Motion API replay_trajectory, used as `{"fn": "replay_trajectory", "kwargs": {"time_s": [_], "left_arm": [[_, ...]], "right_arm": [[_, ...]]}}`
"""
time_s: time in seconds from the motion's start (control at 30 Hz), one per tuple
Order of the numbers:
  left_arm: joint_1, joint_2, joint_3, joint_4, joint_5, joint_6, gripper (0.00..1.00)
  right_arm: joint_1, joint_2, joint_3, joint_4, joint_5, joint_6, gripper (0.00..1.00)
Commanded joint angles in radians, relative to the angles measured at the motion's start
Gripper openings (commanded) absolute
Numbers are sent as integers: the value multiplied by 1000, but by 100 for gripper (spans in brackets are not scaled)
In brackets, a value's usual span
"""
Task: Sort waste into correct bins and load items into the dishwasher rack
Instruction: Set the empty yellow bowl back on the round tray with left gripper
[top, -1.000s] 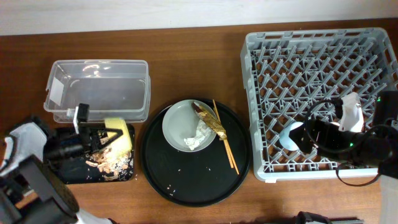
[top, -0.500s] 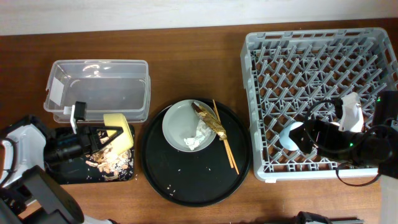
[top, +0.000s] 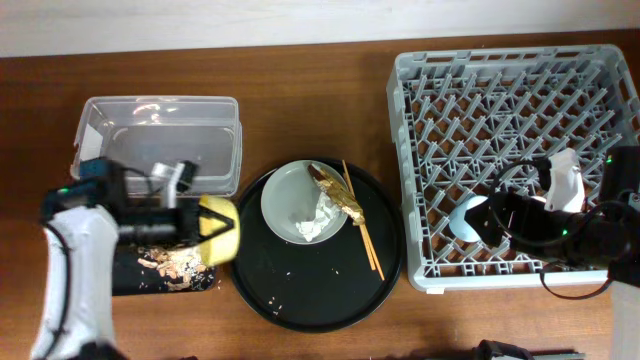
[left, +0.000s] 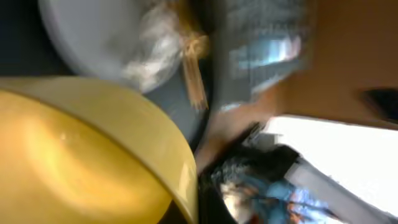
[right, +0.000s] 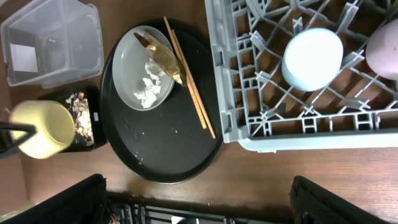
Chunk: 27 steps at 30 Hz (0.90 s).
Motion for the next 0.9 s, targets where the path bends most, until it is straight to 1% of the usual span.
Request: {"fn": "replay_trajectory", "kwargs": {"time_s": [0.0,0.03,0.13,0.17,0.2,0.23,0.27,0.3,0.33,0.37,0.43,0.47,0.5,0.57,0.6,0.67,0.73,0.8,0.87], "left_arm": [[-364,-97,-12,107,-582,-571,0],[-526,-94,-46,159,-732,-705,0],[-848,-48,-169,386,-875,-885,0],[-926,-19,-199,431,-925,-947,0],[-993,19,-206,461,-964,-985,1],[-1040,56,-206,486,-969,-994,4],[-1058,76,-206,497,-969,-998,10],[-1064,83,-198,493,-961,-1000,36],[-1060,80,-169,462,-962,-999,56],[-1043,79,-95,389,-968,-969,58],[-998,79,69,310,-985,-861,72],[-979,79,112,302,-999,-831,72],[-936,80,171,317,-1041,-773,73],[-870,90,177,428,-1044,-629,73],[-846,129,177,471,-1024,-571,72],[-840,222,177,518,-959,-503,72],[-840,362,177,565,-932,-492,70],[-840,458,177,565,-930,-493,58],[-840,494,177,566,-927,-493,45]], "right_arm": [[6,-3,4,0,-10,-10,95],[6,-3,4,0,-9,-10,95],[6,-3,4,0,-10,-10,95],[6,-3,4,0,-10,-10,94],[6,-3,4,0,-9,-10,95],[6,-3,4,0,-9,-10,95],[6,-3,4,0,-9,-10,95],[6,-3,4,0,-9,-10,95],[6,-3,4,0,-9,-10,95],[6,-3,4,0,-9,-10,95],[6,-3,4,0,-9,-10,95],[6,-3,4,0,-9,-10,95],[6,-3,4,0,-9,-10,95],[6,-3,4,0,-9,-10,95],[6,-3,4,1,-9,-10,95],[6,-2,4,1,-9,-10,95],[6,0,4,0,-9,-10,95],[6,2,4,0,-9,-10,95],[6,2,4,0,-9,-10,95]]}}
